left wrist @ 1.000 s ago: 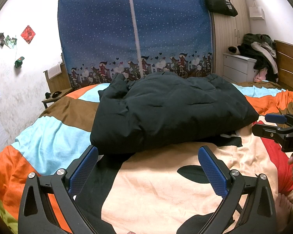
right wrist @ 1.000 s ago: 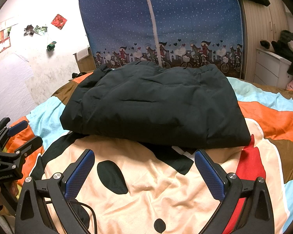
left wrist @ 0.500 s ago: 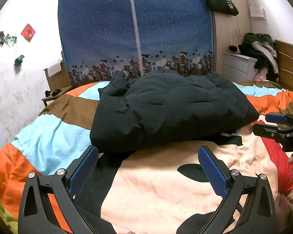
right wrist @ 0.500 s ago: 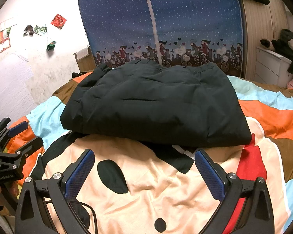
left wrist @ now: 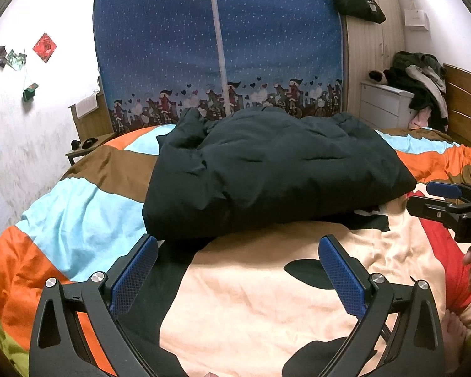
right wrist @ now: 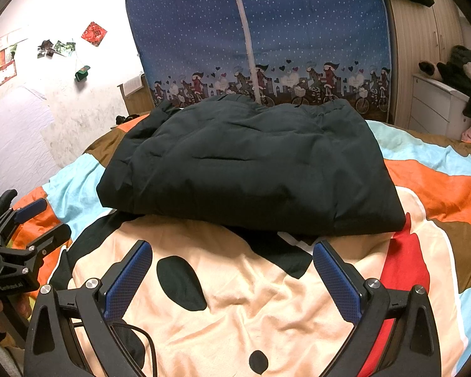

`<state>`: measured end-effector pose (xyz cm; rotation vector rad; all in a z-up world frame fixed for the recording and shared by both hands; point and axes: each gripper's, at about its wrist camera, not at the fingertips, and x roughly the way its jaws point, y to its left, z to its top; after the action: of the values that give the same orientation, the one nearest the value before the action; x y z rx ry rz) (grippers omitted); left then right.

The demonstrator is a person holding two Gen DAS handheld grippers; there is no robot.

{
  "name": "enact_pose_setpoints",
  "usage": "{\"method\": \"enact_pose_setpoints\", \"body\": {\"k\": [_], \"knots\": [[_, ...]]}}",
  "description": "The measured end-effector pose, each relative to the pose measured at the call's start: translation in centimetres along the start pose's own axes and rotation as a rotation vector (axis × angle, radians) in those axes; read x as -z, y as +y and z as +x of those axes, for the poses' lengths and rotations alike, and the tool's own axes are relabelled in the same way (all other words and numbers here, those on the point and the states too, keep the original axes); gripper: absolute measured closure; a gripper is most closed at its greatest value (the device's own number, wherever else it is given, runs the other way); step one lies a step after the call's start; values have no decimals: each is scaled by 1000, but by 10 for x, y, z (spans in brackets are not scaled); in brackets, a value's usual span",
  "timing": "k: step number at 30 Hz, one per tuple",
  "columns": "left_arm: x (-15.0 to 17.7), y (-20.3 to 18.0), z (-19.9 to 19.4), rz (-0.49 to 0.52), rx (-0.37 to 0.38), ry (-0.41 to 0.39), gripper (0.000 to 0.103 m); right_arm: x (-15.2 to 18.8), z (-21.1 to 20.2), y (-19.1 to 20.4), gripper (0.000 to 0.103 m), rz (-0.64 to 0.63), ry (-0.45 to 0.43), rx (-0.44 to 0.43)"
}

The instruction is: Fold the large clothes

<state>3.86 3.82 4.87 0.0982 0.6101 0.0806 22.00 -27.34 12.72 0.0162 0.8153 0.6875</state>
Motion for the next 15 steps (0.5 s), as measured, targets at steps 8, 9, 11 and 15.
{"method": "enact_pose_setpoints", "body": {"k": [8,9,11,15], "knots": [[0,1,-1,1,2,2,3,1,0,1,0,1,0,1],[-1,1,0,0,1,3,3,1,0,1,0,1,1,1],[-1,1,0,0,2,4,3,0,0,0,0,1,1,0],[-1,1,0,-3,21,11,3,2,0,1,0,1,2,0]]}}
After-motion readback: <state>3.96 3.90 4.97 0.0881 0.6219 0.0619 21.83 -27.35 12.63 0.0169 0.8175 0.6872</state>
